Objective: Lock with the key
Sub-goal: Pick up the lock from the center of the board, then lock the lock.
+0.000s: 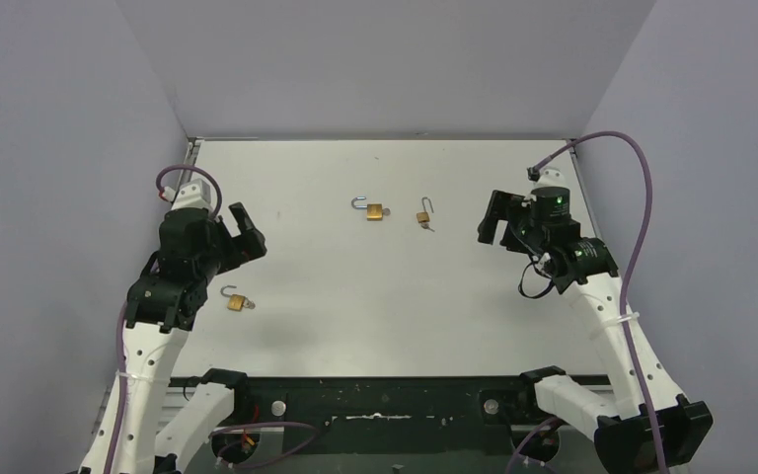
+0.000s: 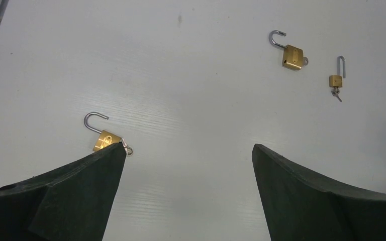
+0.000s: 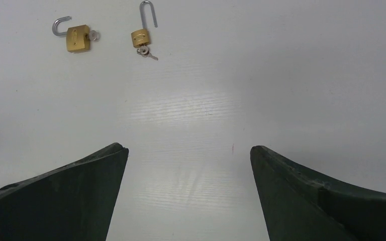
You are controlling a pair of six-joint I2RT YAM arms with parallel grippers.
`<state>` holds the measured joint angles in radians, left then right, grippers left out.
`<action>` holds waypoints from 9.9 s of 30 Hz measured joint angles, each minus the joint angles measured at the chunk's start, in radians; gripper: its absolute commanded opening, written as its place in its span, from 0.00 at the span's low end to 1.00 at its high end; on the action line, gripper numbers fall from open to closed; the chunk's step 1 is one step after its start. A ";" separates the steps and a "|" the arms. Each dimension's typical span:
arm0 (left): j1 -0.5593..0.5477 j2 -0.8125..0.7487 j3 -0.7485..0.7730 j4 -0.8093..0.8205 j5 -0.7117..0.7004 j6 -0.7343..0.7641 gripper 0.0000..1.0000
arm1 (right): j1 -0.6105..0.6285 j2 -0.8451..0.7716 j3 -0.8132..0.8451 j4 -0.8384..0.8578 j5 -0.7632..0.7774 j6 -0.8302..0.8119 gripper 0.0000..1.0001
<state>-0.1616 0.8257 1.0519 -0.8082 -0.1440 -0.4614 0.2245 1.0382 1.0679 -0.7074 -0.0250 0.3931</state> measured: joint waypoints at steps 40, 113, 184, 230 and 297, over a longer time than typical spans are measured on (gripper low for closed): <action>0.321 0.510 -0.204 -0.155 -0.029 -0.853 0.86 | 0.064 0.026 -0.143 0.235 -0.228 -0.016 1.00; -0.300 0.401 -0.033 0.447 0.723 0.220 0.00 | 0.306 0.302 -0.035 0.621 -0.615 0.225 0.70; -0.434 0.407 -0.080 0.766 0.703 0.208 0.66 | 0.373 0.361 0.328 0.302 -0.437 0.438 0.00; -0.398 0.532 -0.087 1.277 1.173 -0.274 0.00 | 0.364 0.300 0.225 0.731 -0.726 0.137 0.00; -0.250 0.682 0.051 2.100 1.535 -0.998 0.00 | 0.573 0.178 0.035 1.162 -0.483 -0.076 0.00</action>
<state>-0.4114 1.5082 1.1027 1.2919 1.3914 -1.4593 0.7979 1.2160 1.1027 0.4545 -0.5083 0.3176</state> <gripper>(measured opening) 0.032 0.075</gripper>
